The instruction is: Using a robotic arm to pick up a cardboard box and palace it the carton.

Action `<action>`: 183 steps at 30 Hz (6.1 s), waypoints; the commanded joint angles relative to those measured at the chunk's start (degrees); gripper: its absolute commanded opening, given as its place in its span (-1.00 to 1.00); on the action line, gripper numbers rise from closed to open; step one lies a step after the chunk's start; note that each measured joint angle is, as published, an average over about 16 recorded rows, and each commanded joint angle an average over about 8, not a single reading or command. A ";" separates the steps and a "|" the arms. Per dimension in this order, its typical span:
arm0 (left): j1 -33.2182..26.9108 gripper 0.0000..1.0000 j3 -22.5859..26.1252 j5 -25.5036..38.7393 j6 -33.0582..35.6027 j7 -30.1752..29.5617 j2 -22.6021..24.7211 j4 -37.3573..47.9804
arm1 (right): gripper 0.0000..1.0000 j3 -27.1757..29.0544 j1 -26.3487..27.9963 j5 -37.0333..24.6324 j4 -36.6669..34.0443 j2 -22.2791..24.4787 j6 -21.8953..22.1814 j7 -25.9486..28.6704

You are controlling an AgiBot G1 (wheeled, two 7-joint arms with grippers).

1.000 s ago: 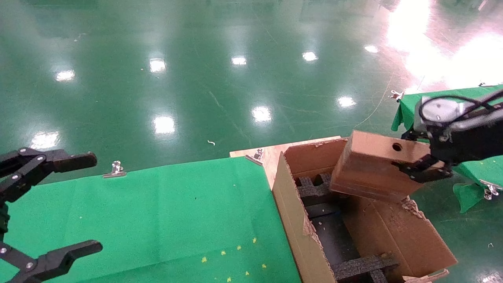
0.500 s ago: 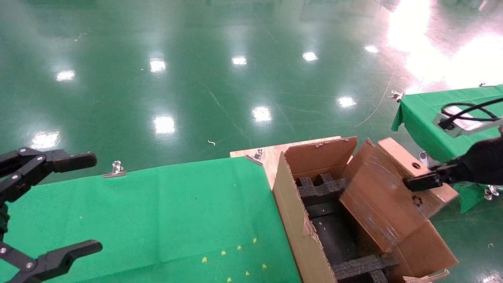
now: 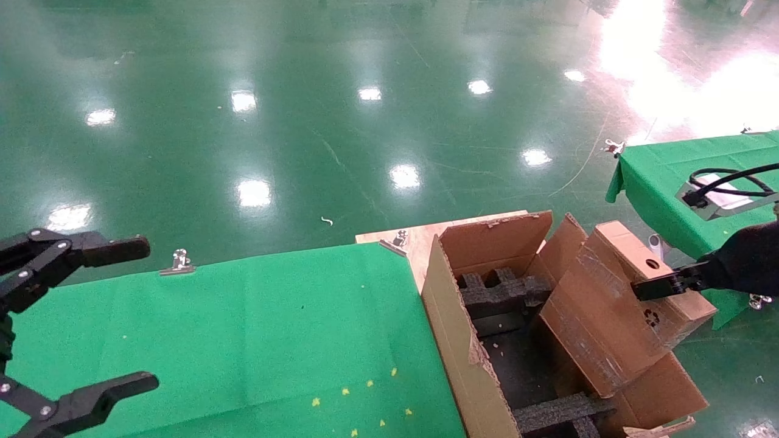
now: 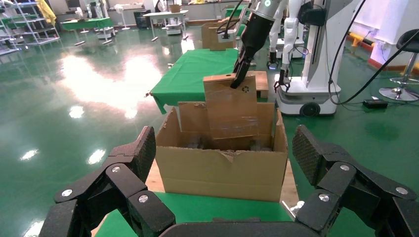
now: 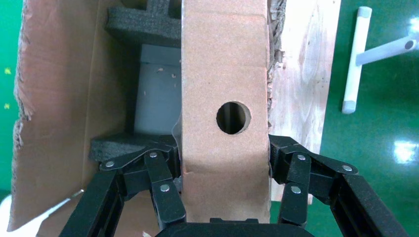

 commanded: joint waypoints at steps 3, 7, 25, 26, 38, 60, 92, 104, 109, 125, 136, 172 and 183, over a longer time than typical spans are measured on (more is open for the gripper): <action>0.00 1.00 0.00 0.00 0.00 0.00 0.00 0.01 | -1.00 -0.37 -0.71 -0.95 0.18 -0.32 1.50 2.06; -0.01 1.00 0.01 -0.01 0.00 0.01 0.00 0.01 | -1.00 -1.16 -2.26 -2.81 2.54 -0.29 4.58 5.67; -0.02 1.00 0.04 -0.03 -0.01 0.02 -0.01 0.02 | -1.00 -5.49 -10.40 -10.71 9.69 -0.14 17.07 14.17; -0.02 1.00 0.04 -0.03 -0.01 0.02 -0.01 0.02 | -1.00 -5.67 -10.79 -10.98 9.63 -0.29 17.67 14.53; -0.02 1.00 0.06 -0.04 -0.02 0.03 -0.02 0.02 | -1.00 -7.22 -13.79 -15.33 8.77 -3.35 22.10 20.18; -0.03 1.00 0.10 -0.06 -0.03 0.05 -0.03 0.02 | -1.00 -9.82 -20.65 -21.76 4.79 -11.26 29.52 29.50; -0.04 1.00 0.15 -0.10 -0.05 0.08 -0.05 0.02 | -1.00 -11.59 -29.75 -11.76 -11.22 -19.16 35.44 18.84; -0.03 1.00 0.15 -0.11 -0.06 0.08 -0.06 0.03 | 1.00 -11.27 -29.85 -9.08 -15.00 -20.87 34.52 14.95; -0.03 1.00 0.15 -0.13 -0.06 0.09 -0.06 0.03 | 1.00 -11.22 -29.73 -9.20 -14.81 -20.76 34.51 15.21; -0.05 1.00 0.18 -0.14 -0.06 0.10 -0.06 0.05 | 1.00 -10.57 -27.51 -9.54 -13.31 -19.77 33.70 16.42; -0.05 1.00 0.19 -0.15 -0.07 0.11 -0.07 0.05 | 1.00 -7.62 -20.78 -9.07 -8.66 -17.64 32.78 17.48; -0.05 1.00 0.22 -0.21 -0.09 0.13 -0.09 0.08 | 1.00 10.27 -13.96 21.34 1.26 -14.98 15.26 -0.25; -0.06 1.00 0.24 -0.22 -0.09 0.14 -0.10 0.08 | 1.00 21.10 -22.49 27.09 2.68 -15.95 10.65 -13.10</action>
